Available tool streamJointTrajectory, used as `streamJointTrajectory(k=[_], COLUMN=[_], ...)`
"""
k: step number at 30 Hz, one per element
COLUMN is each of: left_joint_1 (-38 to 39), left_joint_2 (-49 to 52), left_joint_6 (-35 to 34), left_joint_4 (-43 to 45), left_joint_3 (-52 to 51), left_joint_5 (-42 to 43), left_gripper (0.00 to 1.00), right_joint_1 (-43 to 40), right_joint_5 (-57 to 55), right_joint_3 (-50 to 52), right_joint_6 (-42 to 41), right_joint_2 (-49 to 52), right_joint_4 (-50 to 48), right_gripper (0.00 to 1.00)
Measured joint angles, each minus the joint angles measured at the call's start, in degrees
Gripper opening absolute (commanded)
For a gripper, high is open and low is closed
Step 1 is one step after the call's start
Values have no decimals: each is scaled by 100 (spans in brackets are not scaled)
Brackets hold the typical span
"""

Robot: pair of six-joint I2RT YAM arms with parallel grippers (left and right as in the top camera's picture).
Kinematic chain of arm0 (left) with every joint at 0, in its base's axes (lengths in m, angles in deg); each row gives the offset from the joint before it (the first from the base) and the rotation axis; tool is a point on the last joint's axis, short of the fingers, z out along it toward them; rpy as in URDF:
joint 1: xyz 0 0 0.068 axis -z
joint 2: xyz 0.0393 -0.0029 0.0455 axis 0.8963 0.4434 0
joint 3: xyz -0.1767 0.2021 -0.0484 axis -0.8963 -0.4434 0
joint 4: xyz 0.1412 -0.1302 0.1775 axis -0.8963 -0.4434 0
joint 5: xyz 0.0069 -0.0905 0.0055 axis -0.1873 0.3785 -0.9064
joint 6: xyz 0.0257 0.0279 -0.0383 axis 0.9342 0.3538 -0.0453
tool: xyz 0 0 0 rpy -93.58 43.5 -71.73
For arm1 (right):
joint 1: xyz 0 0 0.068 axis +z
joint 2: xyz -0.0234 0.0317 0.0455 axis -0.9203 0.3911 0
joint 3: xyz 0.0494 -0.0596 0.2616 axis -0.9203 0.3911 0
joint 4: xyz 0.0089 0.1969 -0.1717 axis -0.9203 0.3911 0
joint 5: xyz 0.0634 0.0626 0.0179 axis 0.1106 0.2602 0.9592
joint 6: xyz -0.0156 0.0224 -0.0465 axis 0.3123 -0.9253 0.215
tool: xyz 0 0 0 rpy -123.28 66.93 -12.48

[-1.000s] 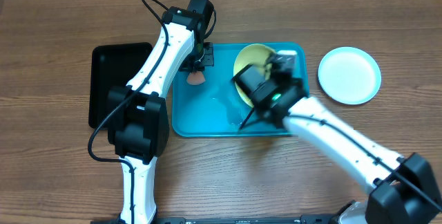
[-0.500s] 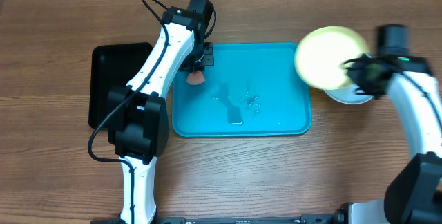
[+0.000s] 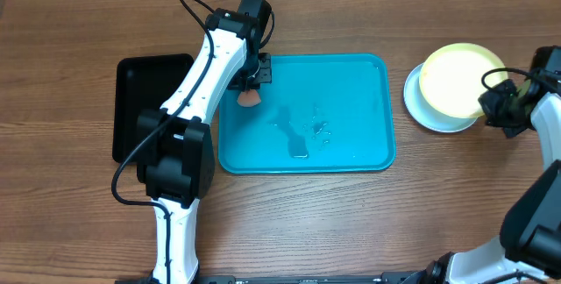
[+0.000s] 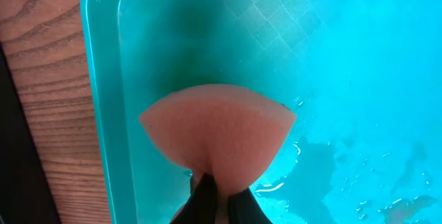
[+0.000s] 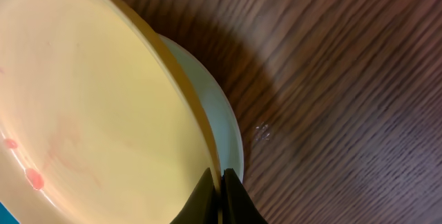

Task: Clean dirty plates on tray and stack at the side
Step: 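Lower yellow plate onto plate stack right of tray, release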

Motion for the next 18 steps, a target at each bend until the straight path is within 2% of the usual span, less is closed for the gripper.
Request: streamJointTrajectory(k=[4,8,10,12,14,16,18], left_joint_1=[0,0,0,-7,-46,-122,-251], left_joint_2=[0,0,0,0,7,22,48], left_joint_6=[0,-2,-2,-2,-2,0,0], left_joint_4=[24,81,96,63,-184,-560,-1010], left_joint_3=[0,0,0,2,70,269,691], left_joint_5=[0,-2,-4,-2,0,11,22], left_gripper=[4,4,4,4,4,4,4], right_joint_1=[52,210,317,422,479,496,494], right_joint_5=[11,39,48,72,92,144,179], right_joint_3=[0,0,2,0,-2,-31,-146], right_joint_6=[74,188,291,380,374,415,448], right_joint_2=[125,140,140,142,142,142,144], right_joint_4=[31,81,103,155,240,442,719], right_gripper=[5,42,54,75,90,98,100])
